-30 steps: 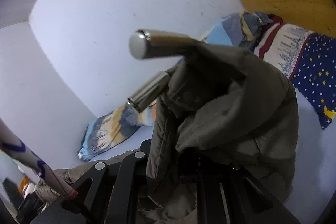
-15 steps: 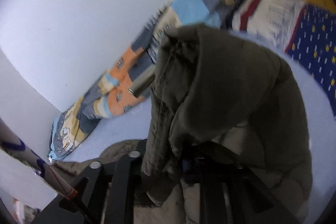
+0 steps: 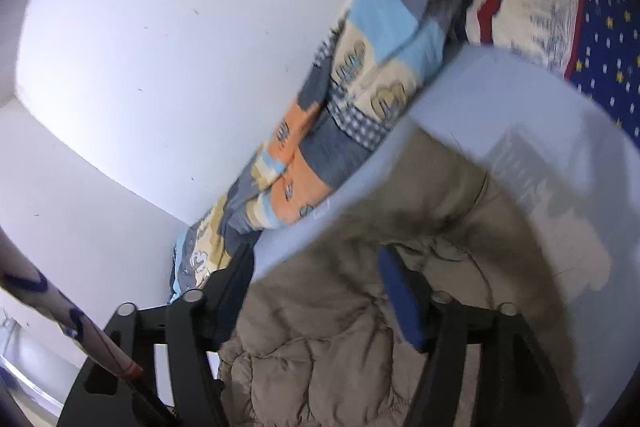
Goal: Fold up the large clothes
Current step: 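Open both tools and press the folded jacket flat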
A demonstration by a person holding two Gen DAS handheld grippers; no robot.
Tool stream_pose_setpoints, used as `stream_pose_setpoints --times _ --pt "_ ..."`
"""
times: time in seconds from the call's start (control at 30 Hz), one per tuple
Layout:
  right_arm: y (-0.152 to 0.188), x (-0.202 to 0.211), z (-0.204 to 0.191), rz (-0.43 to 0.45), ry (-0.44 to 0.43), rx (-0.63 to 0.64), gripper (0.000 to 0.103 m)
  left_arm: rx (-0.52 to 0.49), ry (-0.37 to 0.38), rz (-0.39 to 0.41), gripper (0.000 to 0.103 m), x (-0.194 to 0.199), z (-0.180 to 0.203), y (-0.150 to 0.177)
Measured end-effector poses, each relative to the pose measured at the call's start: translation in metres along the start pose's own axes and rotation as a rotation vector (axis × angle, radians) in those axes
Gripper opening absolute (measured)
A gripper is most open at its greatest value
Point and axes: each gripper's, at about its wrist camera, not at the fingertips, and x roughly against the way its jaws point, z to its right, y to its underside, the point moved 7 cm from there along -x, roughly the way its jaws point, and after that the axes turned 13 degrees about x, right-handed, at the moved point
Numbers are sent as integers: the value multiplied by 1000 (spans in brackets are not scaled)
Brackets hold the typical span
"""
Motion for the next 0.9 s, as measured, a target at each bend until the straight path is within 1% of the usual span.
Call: stream_pose_setpoints --times 0.07,0.13,0.2,0.23,0.3,0.37,0.43,0.5,0.57,0.63,0.7,0.8,0.9 --pt "9 1 -9 -26 11 70 73 -16 -4 -9 65 -6 3 4" --pt "29 -6 -17 -92 86 189 73 -17 -8 -24 65 -14 5 6" --pt "41 -16 -15 -134 131 277 72 -24 -23 -27 65 -26 6 8" --pt "51 -24 -12 -162 168 318 72 -30 -32 -29 65 -32 6 8" --pt "63 -35 2 -183 212 360 72 -33 -54 -40 65 -47 3 10" --pt "75 -51 19 -222 268 393 72 -21 -55 -73 67 -60 -1 12" --pt "84 -67 37 -256 306 419 72 9 -53 -112 70 -76 -8 16" --pt "90 -78 49 -270 332 449 72 29 -43 -137 74 -91 -12 18" --pt "96 -87 59 -284 327 434 73 34 -37 -138 78 -102 -14 19" --pt "101 -94 72 -296 314 401 73 22 -36 -126 79 -110 -11 20" --pt "105 -100 80 -306 311 395 74 21 -38 -112 81 -118 -10 22" --pt "108 -106 85 -308 308 382 74 27 -47 -110 82 -127 -11 25" --pt "110 -106 83 -313 322 386 75 22 -71 -125 82 -124 -11 24"
